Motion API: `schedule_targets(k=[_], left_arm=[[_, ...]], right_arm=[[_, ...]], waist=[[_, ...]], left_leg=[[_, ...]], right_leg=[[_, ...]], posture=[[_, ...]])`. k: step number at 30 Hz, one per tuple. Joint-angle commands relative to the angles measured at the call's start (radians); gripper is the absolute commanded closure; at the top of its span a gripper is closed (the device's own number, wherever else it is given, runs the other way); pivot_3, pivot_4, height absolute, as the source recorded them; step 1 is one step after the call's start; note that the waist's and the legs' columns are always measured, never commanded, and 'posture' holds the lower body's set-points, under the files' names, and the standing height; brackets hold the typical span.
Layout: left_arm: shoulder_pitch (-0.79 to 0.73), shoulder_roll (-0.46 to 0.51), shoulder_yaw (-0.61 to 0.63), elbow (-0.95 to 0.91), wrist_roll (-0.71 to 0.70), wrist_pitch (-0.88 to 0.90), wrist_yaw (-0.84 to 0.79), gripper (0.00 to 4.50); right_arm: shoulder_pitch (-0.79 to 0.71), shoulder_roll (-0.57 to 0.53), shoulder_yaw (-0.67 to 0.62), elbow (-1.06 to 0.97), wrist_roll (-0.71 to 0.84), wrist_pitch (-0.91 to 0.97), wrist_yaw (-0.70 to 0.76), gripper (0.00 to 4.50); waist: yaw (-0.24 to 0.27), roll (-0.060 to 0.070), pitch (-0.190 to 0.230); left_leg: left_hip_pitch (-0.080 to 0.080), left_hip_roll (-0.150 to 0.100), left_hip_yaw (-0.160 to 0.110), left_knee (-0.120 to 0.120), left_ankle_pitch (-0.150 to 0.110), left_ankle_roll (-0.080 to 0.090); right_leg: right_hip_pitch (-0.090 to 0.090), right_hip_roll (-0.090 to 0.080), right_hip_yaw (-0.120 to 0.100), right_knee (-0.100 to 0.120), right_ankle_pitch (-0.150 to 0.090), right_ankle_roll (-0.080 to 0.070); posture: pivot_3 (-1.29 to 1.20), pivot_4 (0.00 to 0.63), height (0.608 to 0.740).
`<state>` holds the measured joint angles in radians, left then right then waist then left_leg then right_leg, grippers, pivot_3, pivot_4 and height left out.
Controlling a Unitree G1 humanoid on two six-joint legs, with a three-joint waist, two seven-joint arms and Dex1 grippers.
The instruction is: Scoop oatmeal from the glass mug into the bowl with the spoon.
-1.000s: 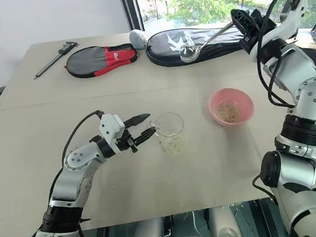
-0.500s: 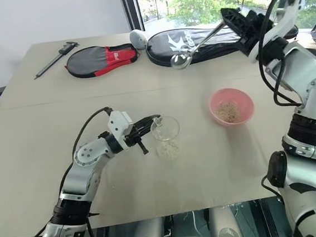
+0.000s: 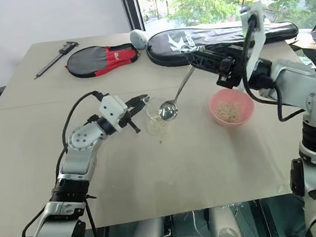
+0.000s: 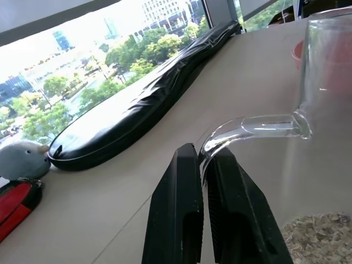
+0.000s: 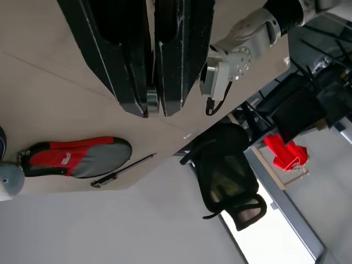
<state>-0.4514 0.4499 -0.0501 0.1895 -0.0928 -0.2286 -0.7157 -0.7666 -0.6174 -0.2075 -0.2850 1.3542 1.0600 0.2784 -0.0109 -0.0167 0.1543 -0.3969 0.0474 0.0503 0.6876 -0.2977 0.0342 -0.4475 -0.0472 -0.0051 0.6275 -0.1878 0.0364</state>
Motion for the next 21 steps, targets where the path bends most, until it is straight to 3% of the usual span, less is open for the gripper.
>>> schedule_targets(k=[1,6,12,21], left_arm=[[-0.035,0.015,0.004,0.003,0.02,-0.057,0.001,4.41],[-0.059,0.025,-0.004,0.016,0.06,-0.103,0.011,4.41],[-0.083,0.036,-0.003,0.003,0.091,-0.128,0.021,4.41],[-0.086,0.034,-0.012,-0.022,0.079,-0.101,0.004,4.41]], right_arm=[[-0.031,0.026,0.04,-0.021,-0.112,-0.071,0.015,4.5],[-0.028,0.059,0.126,-0.043,-0.25,-0.126,0.068,4.5],[0.026,0.059,0.28,-0.084,-0.527,-0.288,0.182,4.5],[0.165,0.174,0.392,-0.099,-0.754,-0.478,0.213,4.5]], waist=[[0.0,0.0,0.0],[0.0,0.0,0.0],[0.002,0.0,0.0],[0.002,0.0,0.0]], left_leg=[[0.0,0.0,0.0,0.0,0.0,0.0],[0.0,0.0,0.0,0.0,0.0,0.0],[0.0,0.0,0.0,0.0,0.0,0.0],[0.0,0.0,0.0,0.001,0.0,-0.001]], right_leg=[[0.0,0.0,0.0,0.0,0.0,0.0],[0.0,0.0,0.0,0.001,0.0,0.0],[0.0,0.0,0.0,-0.001,0.0,0.0],[0.0,0.0,-0.001,0.0,0.0,0.0]], posture=[[0.0,0.15,0.74],[0.0,0.15,0.74],[0.0,0.15,0.74],[0.0,0.15,0.74]])
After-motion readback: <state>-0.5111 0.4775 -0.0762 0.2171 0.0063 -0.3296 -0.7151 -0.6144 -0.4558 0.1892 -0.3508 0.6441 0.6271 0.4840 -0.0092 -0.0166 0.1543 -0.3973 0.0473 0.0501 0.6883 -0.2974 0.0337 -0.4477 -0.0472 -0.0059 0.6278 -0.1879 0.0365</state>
